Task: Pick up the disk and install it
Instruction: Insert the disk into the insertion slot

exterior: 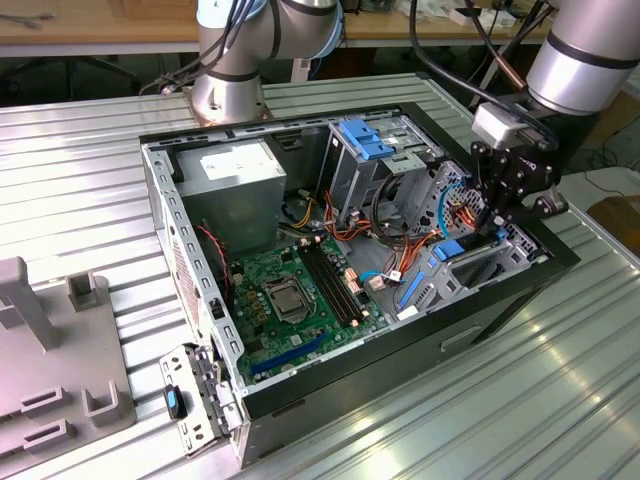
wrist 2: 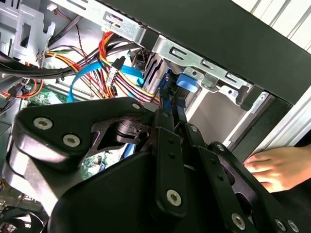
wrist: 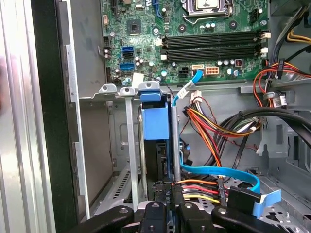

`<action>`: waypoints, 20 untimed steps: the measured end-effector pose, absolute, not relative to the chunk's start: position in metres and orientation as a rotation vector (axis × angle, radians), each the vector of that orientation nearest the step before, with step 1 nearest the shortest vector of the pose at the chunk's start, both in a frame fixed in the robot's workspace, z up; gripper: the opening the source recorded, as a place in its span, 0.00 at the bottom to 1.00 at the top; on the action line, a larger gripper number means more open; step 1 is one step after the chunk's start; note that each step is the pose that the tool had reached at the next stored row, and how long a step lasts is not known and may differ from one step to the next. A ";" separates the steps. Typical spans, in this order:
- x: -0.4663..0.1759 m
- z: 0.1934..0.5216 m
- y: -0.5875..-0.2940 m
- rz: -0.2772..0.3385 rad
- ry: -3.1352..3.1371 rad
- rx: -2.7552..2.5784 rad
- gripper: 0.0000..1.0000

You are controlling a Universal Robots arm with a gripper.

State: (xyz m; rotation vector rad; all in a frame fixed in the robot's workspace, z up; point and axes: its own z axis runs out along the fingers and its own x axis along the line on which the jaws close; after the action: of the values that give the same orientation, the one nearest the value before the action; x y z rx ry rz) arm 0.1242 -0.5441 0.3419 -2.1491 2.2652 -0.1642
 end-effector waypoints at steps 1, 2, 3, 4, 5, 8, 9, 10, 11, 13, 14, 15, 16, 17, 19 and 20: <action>0.124 0.341 -0.544 -0.163 2.265 -2.149 0.16; 0.124 0.340 -0.544 -0.163 2.265 -2.149 0.16; 0.124 0.339 -0.544 -0.163 2.265 -2.149 0.16; 0.124 0.338 -0.544 -0.163 2.265 -2.149 0.16; 0.124 0.334 -0.544 -0.164 2.265 -2.149 0.16; 0.124 0.332 -0.544 -0.162 2.265 -2.148 0.16; 0.124 0.332 -0.544 -0.162 2.264 -2.148 0.16; 0.124 0.332 -0.544 -0.163 2.265 -2.149 0.16; 0.124 0.332 -0.544 -0.163 2.265 -2.149 0.16; 0.124 0.332 -0.544 -0.158 2.263 -2.147 0.17; 0.124 0.333 -0.544 -0.158 2.263 -2.147 0.23; 0.124 0.335 -0.544 -0.160 2.264 -2.148 0.23; 0.124 0.337 -0.544 -0.159 2.263 -2.147 0.23; 0.124 0.340 -0.544 -0.160 2.264 -2.147 0.23; 0.124 0.347 -0.544 -0.160 2.264 -2.147 0.23; 0.124 0.350 -0.544 -0.160 2.264 -2.147 0.23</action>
State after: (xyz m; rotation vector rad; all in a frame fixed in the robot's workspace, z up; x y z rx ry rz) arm 0.1243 -0.5441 0.3503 -2.1474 2.2636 -0.1600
